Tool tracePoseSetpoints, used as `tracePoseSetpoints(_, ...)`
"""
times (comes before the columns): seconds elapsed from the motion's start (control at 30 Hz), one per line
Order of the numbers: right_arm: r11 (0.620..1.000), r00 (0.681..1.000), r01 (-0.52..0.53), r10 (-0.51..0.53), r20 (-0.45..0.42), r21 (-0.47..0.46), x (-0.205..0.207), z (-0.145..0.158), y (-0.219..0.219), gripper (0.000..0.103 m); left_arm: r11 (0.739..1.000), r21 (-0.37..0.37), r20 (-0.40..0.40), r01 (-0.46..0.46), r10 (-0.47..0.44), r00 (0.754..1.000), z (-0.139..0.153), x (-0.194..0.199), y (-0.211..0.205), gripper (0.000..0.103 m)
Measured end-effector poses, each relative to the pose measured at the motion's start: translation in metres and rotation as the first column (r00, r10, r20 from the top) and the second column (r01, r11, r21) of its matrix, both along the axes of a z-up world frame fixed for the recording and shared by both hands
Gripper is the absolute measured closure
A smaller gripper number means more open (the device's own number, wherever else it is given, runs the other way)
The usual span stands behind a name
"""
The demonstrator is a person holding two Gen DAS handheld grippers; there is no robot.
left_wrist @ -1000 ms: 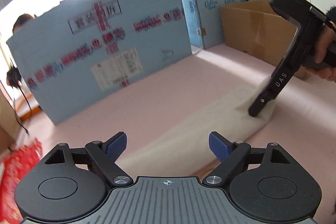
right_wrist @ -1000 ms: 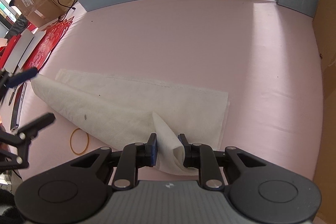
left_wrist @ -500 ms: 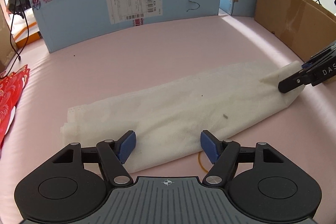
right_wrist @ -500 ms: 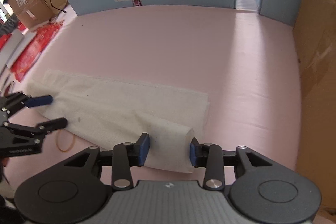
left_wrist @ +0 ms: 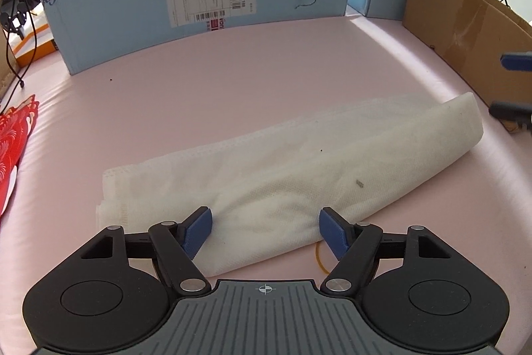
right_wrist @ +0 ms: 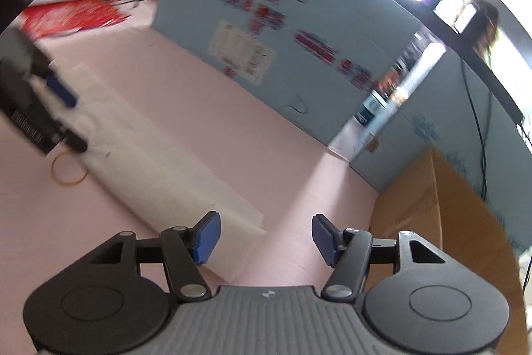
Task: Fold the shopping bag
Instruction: 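Move both open grippers to the ends of the folded bag strip, then grasp one strip end with the right gripper while the left gripper grasps the other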
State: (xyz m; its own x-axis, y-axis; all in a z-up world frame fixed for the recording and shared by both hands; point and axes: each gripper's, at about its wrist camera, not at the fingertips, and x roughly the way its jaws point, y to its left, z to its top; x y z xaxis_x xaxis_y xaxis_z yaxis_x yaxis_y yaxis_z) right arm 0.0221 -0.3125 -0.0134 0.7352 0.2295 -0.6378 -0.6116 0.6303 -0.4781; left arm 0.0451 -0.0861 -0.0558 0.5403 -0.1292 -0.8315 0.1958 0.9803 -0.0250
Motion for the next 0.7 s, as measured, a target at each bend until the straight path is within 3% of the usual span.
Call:
tracePoseSetpoints(0.07, 0.989, 0.992, -0.129, 0.129, -0.006, -0.074, -0.014, -0.012, 0.016, 0.047, 1.000, 0.000, -0.018, 0.002, -0.002, 1.000, 0.001, 0.004, 0.000, 0.030)
tracePoseSetpoints(0.2, 0.909, 0.930, -0.366, 0.367, -0.035, -0.201, -0.028, -0.030, 0.055, 0.060, 1.000, 0.003, -0.034, 0.016, -0.016, 0.999, 0.000, 0.006, -0.002, 0.026)
tracePoseSetpoints(0.53, 0.734, 0.826, -0.531, 0.560, -0.064, -0.424, -0.014, -0.048, 0.096, 0.064, 0.996, -0.087, -0.108, 0.023, -0.033, 0.994, 0.004, 0.024, 0.010, 0.020)
tracePoseSetpoints(0.57, 0.726, 0.822, -0.538, 0.565, -0.074, -0.427, -0.013, -0.048, 0.098, 0.065, 0.995, -0.089, -0.107, 0.034, -0.044, 0.993, 0.004, 0.024, 0.010, 0.020)
tracePoseSetpoints(0.6, 0.722, 0.819, -0.546, 0.567, -0.089, -0.425, -0.012, -0.048, 0.099, 0.072, 0.995, -0.091, -0.106, 0.045, -0.055, 0.993, 0.004, 0.024, 0.011, 0.018)
tracePoseSetpoints(0.7, 0.756, 0.828, -0.559, 0.533, -0.177, -0.339, -0.002, -0.040, 0.098, 0.086, 0.987, -0.114, -0.065, 0.111, -0.119, 0.991, 0.008, 0.021, 0.016, 0.017)
